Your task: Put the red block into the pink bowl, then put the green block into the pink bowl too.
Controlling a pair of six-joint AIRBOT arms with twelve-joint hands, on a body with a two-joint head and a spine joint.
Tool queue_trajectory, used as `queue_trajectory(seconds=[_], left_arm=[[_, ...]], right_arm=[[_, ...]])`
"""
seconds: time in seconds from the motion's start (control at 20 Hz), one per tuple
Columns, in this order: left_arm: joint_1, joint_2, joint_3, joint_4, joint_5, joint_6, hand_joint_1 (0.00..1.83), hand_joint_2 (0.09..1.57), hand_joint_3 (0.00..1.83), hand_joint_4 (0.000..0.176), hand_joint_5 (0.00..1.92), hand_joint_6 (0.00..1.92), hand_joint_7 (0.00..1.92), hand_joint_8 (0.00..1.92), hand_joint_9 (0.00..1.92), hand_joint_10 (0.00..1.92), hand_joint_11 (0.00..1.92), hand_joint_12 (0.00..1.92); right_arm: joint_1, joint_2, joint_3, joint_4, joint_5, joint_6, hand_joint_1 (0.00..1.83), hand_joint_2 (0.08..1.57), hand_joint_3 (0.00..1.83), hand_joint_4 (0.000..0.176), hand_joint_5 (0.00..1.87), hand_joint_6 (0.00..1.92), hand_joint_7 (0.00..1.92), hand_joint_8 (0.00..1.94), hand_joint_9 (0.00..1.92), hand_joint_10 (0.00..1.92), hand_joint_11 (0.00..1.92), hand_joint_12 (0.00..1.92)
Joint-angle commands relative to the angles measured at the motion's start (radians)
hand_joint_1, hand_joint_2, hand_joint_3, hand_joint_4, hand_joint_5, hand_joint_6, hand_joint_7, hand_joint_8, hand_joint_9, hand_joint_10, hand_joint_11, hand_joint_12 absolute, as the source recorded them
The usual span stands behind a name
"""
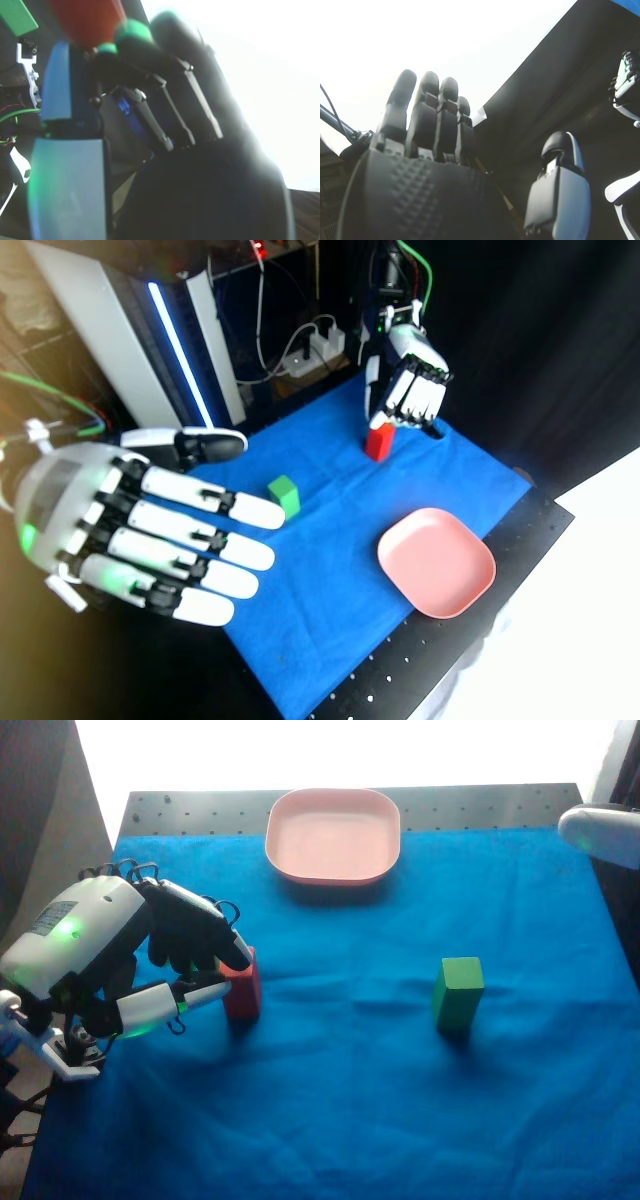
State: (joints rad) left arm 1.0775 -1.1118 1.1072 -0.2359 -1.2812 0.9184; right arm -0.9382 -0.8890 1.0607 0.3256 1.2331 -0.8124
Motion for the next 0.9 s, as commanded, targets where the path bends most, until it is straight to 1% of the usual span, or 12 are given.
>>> queue_trajectory(seconds=[0.0, 0.05, 0.1, 0.15, 0.2, 0.25, 0.3, 0.4, 0.5, 0.6, 0.75, 0.85], left_arm=[[0.004, -0.019, 0.003, -0.005, -0.021, -0.008, 1.29, 1.03, 0.0, 0.0, 1.16, 0.49, 1.18, 0.87, 1.13, 1.02, 1.0, 1.41], [0.004, -0.019, 0.003, -0.005, -0.021, -0.008, 1.29, 1.03, 0.0, 0.0, 1.16, 0.49, 1.18, 0.87, 1.13, 1.02, 1.0, 1.41], [0.004, -0.019, 0.003, -0.005, -0.021, -0.008, 1.26, 1.09, 0.0, 0.0, 1.09, 0.56, 0.98, 1.35, 0.96, 1.6, 0.93, 1.82], [0.005, -0.019, 0.003, -0.005, -0.022, -0.008, 1.26, 1.09, 0.0, 0.0, 1.0, 0.78, 1.08, 1.03, 0.94, 1.07, 0.78, 1.48], [0.005, -0.019, 0.003, -0.005, -0.022, -0.008, 1.25, 1.09, 0.0, 0.0, 0.93, 0.95, 1.13, 0.87, 0.99, 0.77, 0.76, 1.27], [0.005, -0.019, 0.003, -0.005, -0.022, -0.008, 1.19, 0.98, 0.0, 0.0, 0.81, 0.51, 0.98, 0.48, 0.94, 0.59, 0.6, 1.21], [0.005, -0.019, 0.003, -0.005, -0.022, -0.008, 1.18, 0.94, 0.0, 0.0, 0.83, 0.25, 0.97, 0.24, 0.92, 0.44, 0.52, 1.14], [0.006, -0.019, 0.003, -0.005, -0.022, -0.01, 1.13, 0.86, 0.0, 0.0, 0.84, 0.05, 0.91, 0.04, 0.85, 0.13, 0.52, 0.77], [0.007, -0.019, 0.003, -0.005, -0.021, -0.01, 1.06, 0.83, 0.0, 0.0, 0.78, 0.0, 0.83, 0.0, 0.76, 0.01, 0.37, 0.66], [0.007, -0.019, 0.003, -0.004, -0.016, -0.01, 1.02, 0.78, 0.0, 0.0, 0.71, 0.0, 0.76, 0.0, 0.69, 0.0, 0.2, 0.84], [0.007, -0.019, 0.004, -0.004, -0.01, -0.01, 0.93, 0.75, 0.0, 0.0, 0.57, 0.0, 0.61, 0.0, 0.57, 0.0, 0.16, 0.89], [0.007, -0.021, 0.005, -0.003, -0.005, -0.01, 0.94, 0.74, 0.0, 0.0, 0.55, 0.0, 0.57, 0.0, 0.54, 0.0, 0.13, 0.93]], right_arm=[[0.007, 0.0, 0.007, 0.0, 0.124, 0.009, 0.43, 0.88, 0.01, 0.036, 0.28, 0.0, 0.44, 0.0, 0.36, 0.0, 0.0, 0.71], [0.007, 0.0, 0.007, 0.0, 0.124, 0.009, 0.43, 0.88, 0.01, 0.036, 0.28, 0.0, 0.44, 0.0, 0.36, 0.0, 0.0, 0.71], [0.007, 0.0, 0.007, 0.0, 0.124, 0.009, 0.42, 0.86, 0.0, 0.035, 0.3, 0.0, 0.46, 0.0, 0.38, 0.0, 0.0, 0.77], [0.007, -0.001, 0.007, 0.0, 0.124, 0.009, 0.42, 0.86, 0.0, 0.037, 0.3, 0.0, 0.46, 0.0, 0.38, 0.0, 0.0, 0.78], [0.007, -0.001, 0.007, 0.0, 0.124, 0.009, 0.43, 0.84, 0.0, 0.046, 0.3, 0.0, 0.46, 0.0, 0.39, 0.0, 0.0, 0.78], [0.007, -0.001, 0.007, 0.0, 0.124, 0.009, 0.43, 0.85, 0.0, 0.045, 0.29, 0.0, 0.45, 0.0, 0.38, 0.0, 0.0, 0.78], [0.007, -0.001, 0.007, 0.0, 0.124, 0.009, 0.43, 0.85, 0.0, 0.039, 0.29, 0.0, 0.45, 0.0, 0.38, 0.0, 0.0, 0.78], [0.007, -0.001, 0.007, 0.0, 0.124, 0.009, 0.42, 0.86, 0.0, 0.03, 0.26, 0.0, 0.42, 0.0, 0.37, 0.0, 0.0, 0.76], [0.007, -0.001, 0.007, 0.0, 0.124, 0.009, 0.4, 0.85, 0.0, 0.042, 0.28, 0.01, 0.45, 0.01, 0.39, 0.01, 0.02, 0.77], [0.007, -0.001, 0.007, 0.0, 0.124, 0.009, 0.41, 0.86, 0.0, 0.03, 0.27, 0.0, 0.44, 0.01, 0.38, 0.0, 0.0, 0.77], [0.007, -0.001, 0.007, 0.0, 0.124, 0.009, 0.44, 0.84, 0.0, 0.047, 0.27, 0.0, 0.45, 0.01, 0.38, 0.0, 0.0, 0.77], [0.007, -0.001, 0.007, 0.0, 0.124, 0.009, 0.43, 0.84, 0.0, 0.048, 0.28, 0.01, 0.47, 0.01, 0.4, 0.01, 0.0, 0.77]])
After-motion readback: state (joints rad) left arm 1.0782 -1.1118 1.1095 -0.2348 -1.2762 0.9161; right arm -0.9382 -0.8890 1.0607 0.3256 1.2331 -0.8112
